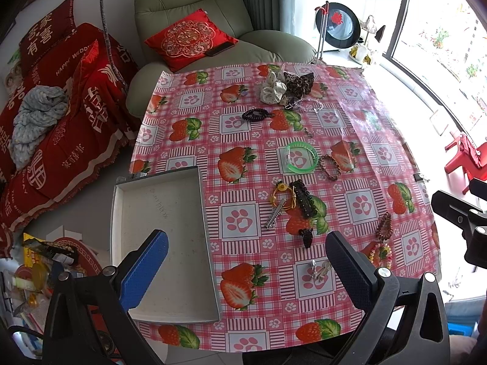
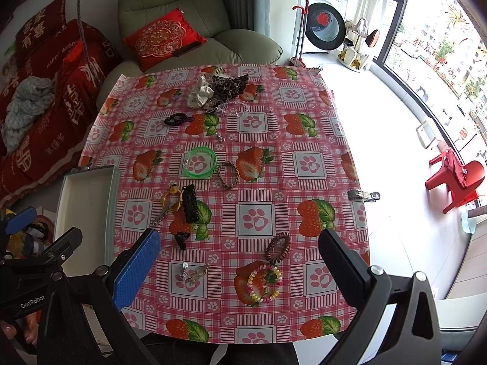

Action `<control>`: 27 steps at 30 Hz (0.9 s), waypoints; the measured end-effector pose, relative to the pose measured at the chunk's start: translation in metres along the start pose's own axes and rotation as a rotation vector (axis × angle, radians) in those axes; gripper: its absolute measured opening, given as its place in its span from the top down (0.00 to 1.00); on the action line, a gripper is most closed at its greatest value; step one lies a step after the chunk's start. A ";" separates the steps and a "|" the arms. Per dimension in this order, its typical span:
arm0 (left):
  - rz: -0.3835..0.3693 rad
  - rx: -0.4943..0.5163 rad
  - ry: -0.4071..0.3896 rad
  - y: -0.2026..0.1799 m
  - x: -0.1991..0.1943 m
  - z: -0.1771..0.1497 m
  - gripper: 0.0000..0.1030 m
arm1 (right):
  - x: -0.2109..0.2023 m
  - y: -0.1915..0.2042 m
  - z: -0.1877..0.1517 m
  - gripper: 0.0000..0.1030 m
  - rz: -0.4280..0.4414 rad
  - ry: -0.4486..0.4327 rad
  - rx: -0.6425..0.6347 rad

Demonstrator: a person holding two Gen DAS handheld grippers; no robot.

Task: Organize jewelry

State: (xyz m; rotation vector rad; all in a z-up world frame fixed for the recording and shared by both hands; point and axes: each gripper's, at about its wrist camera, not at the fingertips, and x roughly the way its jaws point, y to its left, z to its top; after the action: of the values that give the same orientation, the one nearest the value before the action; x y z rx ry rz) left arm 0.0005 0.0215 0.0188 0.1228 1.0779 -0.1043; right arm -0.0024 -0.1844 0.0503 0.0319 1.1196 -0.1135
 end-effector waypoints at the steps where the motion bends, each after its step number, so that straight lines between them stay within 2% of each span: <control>1: 0.000 0.000 0.000 0.000 0.000 0.000 0.00 | 0.000 0.000 0.000 0.00 0.000 0.000 0.000; 27: -0.001 0.000 0.006 0.003 0.004 0.000 0.00 | 0.003 0.002 0.000 0.00 0.001 0.005 0.001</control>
State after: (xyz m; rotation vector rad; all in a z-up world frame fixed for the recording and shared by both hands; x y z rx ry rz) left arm 0.0027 0.0241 0.0157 0.1223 1.0836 -0.1053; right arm -0.0012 -0.1826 0.0479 0.0334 1.1245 -0.1131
